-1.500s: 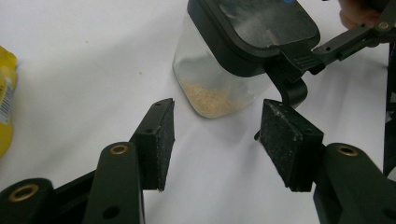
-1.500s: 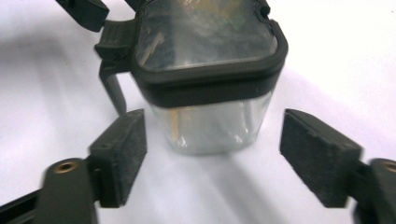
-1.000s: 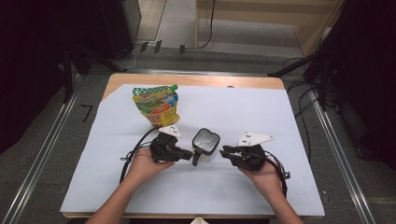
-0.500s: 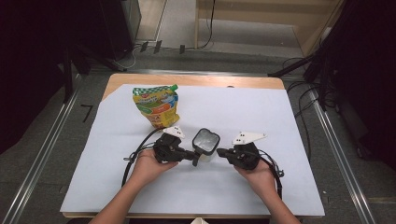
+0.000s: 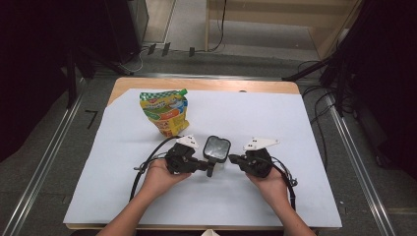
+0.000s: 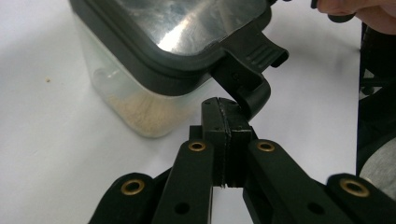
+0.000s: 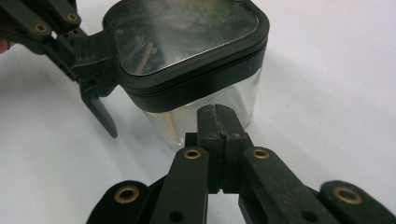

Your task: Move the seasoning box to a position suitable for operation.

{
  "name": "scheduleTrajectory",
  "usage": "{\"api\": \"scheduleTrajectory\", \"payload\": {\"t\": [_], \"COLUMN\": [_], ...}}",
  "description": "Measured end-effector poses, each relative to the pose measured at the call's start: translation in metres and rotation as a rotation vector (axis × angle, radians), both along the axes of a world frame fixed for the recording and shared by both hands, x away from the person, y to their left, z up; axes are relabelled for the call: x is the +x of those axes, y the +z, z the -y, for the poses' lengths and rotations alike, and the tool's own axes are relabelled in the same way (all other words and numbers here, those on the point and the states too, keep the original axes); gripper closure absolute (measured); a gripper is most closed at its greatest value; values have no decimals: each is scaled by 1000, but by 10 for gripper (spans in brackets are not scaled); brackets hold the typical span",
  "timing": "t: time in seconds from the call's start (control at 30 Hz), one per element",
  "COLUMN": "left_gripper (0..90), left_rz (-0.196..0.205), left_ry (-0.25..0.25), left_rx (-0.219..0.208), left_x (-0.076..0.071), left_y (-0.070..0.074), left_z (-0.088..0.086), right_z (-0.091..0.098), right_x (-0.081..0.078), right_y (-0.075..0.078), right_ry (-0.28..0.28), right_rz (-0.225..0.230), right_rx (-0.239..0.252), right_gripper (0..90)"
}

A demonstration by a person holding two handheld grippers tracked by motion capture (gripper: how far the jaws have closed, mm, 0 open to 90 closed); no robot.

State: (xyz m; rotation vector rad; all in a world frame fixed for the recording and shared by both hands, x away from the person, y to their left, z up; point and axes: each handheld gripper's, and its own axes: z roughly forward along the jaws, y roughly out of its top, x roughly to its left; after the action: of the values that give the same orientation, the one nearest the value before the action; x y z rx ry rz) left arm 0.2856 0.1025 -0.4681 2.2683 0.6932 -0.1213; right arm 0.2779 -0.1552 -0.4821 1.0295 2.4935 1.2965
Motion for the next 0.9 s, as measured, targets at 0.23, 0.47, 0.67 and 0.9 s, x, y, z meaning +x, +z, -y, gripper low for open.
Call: {"api": "scheduleTrajectory", "payload": {"t": [0.23,0.47,0.67,0.9], "left_gripper": [900,900,900,894], "left_rz": [8,13,11,-5], "left_ry": [-21,-34,-70,-85], "left_rx": [-3,-4,-18,-11], "left_x": [-4,-6,-9,-9], "left_y": [-1,-2,-1,4], "left_z": [9,16,25,18], "right_z": [-3,-6,-6,0], "right_x": [4,10,12,5], "right_y": [-2,-6,-8,-2], "right_ry": [-28,-40,-48,-45], "right_rz": [7,8,-11,-11], "right_rx": [-4,-11,-12,3], "right_gripper": [900,900,900,900]}}
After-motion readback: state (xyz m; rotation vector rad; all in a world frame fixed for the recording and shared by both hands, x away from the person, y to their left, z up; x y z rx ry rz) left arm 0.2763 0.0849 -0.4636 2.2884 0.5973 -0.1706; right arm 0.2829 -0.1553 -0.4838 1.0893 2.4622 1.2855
